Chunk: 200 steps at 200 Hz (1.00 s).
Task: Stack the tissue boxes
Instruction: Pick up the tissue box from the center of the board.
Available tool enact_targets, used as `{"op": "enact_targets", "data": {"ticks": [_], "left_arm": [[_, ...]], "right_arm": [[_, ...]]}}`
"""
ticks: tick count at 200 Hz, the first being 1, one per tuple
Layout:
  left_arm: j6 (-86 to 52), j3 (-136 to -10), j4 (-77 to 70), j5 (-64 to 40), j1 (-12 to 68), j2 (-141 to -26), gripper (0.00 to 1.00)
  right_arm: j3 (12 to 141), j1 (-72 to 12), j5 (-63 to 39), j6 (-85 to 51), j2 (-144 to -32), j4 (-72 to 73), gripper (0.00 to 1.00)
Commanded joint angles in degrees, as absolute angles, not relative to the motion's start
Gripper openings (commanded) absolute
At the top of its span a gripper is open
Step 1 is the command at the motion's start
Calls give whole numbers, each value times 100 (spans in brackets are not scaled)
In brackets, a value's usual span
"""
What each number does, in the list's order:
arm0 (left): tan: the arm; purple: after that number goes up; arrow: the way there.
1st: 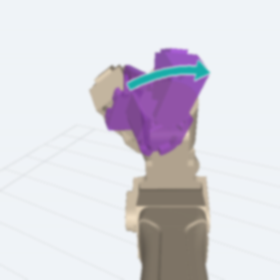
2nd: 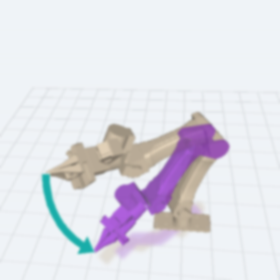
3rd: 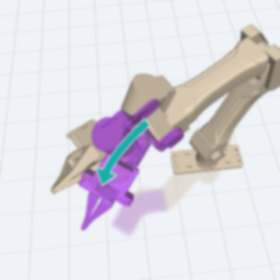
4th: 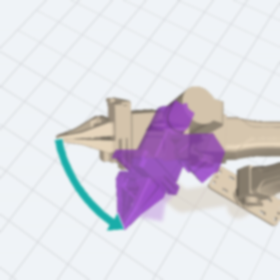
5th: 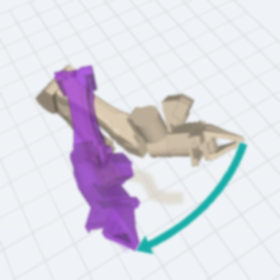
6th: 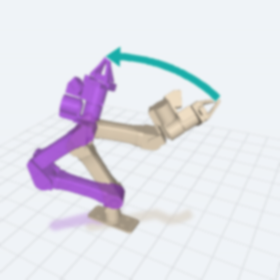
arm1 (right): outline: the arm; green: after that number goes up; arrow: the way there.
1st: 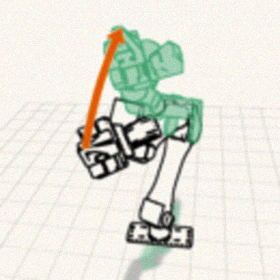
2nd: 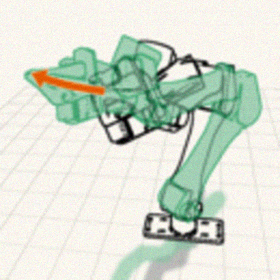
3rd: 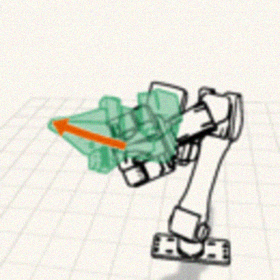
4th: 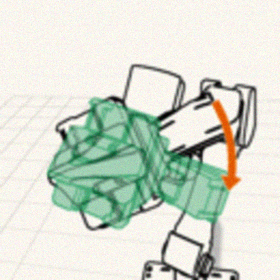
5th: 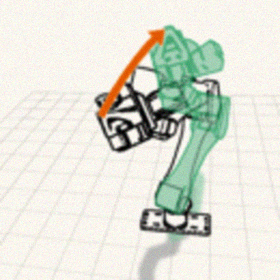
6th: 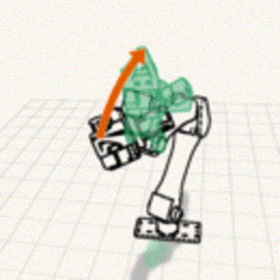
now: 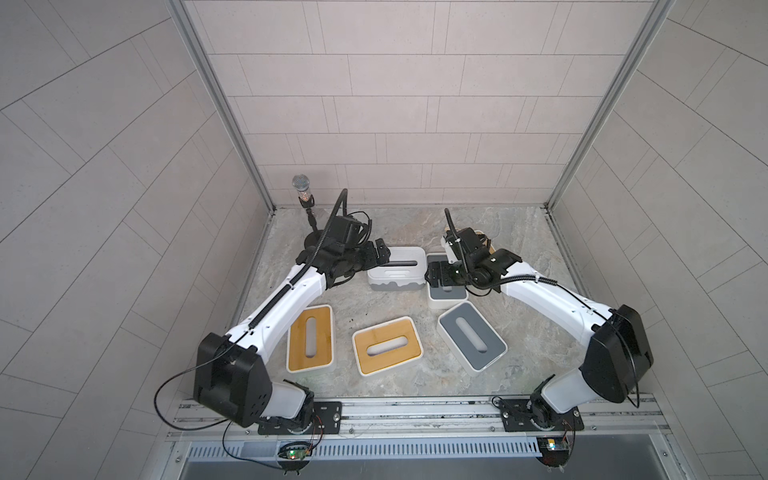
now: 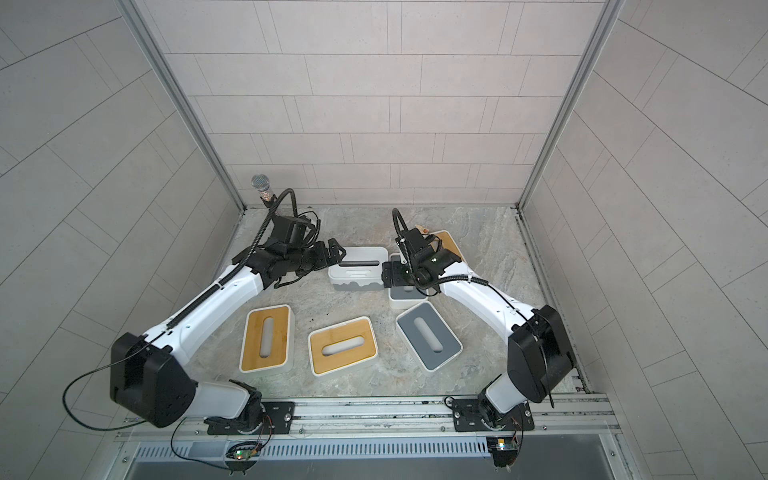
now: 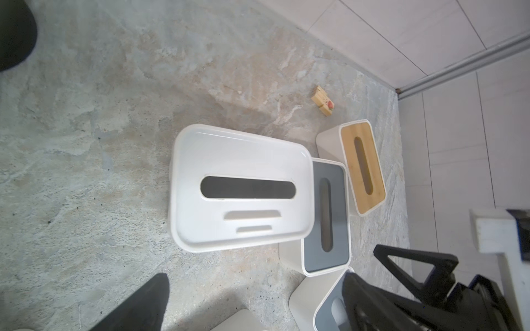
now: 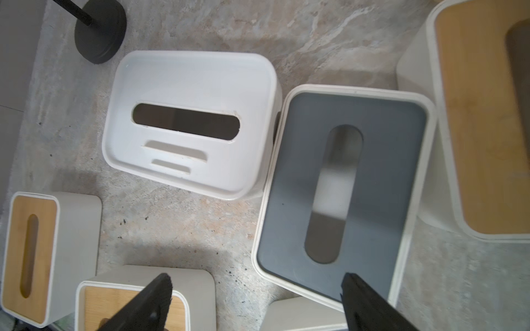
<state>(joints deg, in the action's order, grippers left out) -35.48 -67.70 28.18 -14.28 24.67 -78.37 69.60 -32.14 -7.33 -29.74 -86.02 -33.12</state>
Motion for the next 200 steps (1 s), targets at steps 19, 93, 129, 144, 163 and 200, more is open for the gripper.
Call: {"op": "enact_targets", "data": {"ticks": [19, 93, 129, 144, 163, 200], "left_arm": [[-3194, -6179, 2671, -1875, 2717, -7646, 100], [-3074, -6067, 2766, -1893, 2550, -7437, 100], [-3180, -5907, 2549, -1941, 2370, -7245, 100], [-3287, -5780, 2358, -1993, 2305, -7217, 100], [-3367, -5749, 2285, -2083, 2207, -7232, 100], [-3400, -5691, 2216, -2086, 2175, -7241, 100]], "right_arm": [[6955, -3420, 329, -2717, -8703, -3992, 93], [7541, -3841, 598, -2747, -9858, -4138, 92], [7674, -3850, 619, -2848, -10257, -3922, 88], [7784, -3850, 633, -2864, -10400, -3876, 86], [7846, -3850, 642, -2924, -10564, -3731, 83], [7919, -3833, 811, -2995, -10817, -3613, 74]]}}
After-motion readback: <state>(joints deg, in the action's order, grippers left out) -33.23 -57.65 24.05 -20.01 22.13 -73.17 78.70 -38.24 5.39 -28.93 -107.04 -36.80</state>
